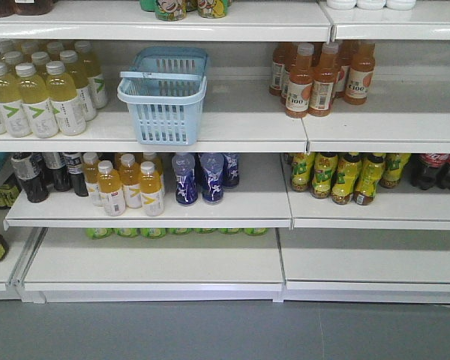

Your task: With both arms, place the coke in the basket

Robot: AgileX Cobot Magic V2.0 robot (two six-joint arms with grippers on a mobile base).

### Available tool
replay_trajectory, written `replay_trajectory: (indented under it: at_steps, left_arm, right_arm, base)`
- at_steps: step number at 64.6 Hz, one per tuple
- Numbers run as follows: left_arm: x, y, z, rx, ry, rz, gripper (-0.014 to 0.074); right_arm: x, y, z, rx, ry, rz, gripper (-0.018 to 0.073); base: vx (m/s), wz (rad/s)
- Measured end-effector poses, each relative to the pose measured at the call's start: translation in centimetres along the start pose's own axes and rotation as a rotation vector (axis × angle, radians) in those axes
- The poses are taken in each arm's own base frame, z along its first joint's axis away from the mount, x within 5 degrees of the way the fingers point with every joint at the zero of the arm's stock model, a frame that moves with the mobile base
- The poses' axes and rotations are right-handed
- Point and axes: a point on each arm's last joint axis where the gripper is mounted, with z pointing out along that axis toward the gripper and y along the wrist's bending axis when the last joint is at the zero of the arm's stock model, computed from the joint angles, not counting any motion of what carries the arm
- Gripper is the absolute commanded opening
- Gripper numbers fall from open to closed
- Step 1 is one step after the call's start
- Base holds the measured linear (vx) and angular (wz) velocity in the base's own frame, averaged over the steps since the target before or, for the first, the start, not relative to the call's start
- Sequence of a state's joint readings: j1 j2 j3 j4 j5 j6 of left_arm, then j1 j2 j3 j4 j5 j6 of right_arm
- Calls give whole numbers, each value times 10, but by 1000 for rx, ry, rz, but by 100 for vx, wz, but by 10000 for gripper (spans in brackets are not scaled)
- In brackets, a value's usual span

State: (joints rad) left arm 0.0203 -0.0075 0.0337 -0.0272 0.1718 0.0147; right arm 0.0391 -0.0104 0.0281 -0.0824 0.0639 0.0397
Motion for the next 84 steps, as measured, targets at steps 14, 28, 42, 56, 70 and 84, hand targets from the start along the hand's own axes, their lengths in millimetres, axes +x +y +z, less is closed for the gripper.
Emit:
replay_trajectory:
  at_steps: [14,28,42,56,70,84]
  left_arm:
    - [0,0,0,0,0,0,-6]
    - [0,0,0,0,0,0,-6]
    - [0,0,0,0,0,0,-6]
    - [0,0,0,0,0,0,-6]
    - [0,0,0,0,0,0,-6]
    - [0,0,0,0,0,0,-6]
  right_arm:
    - [0,0,0,0,0,0,-9]
    - [0,0,0,0,0,0,-9]
    - [0,0,0,0,0,0,-9]
    - [0,0,0,0,0,0,-9]
    - [0,0,0,0,0,0,-9]
    - [0,0,0,0,0,0,-9]
  base:
    - [14,1]
    - [14,0]
    - [13,-1]
    - [11,-1]
    - [9,0]
    - [6,0]
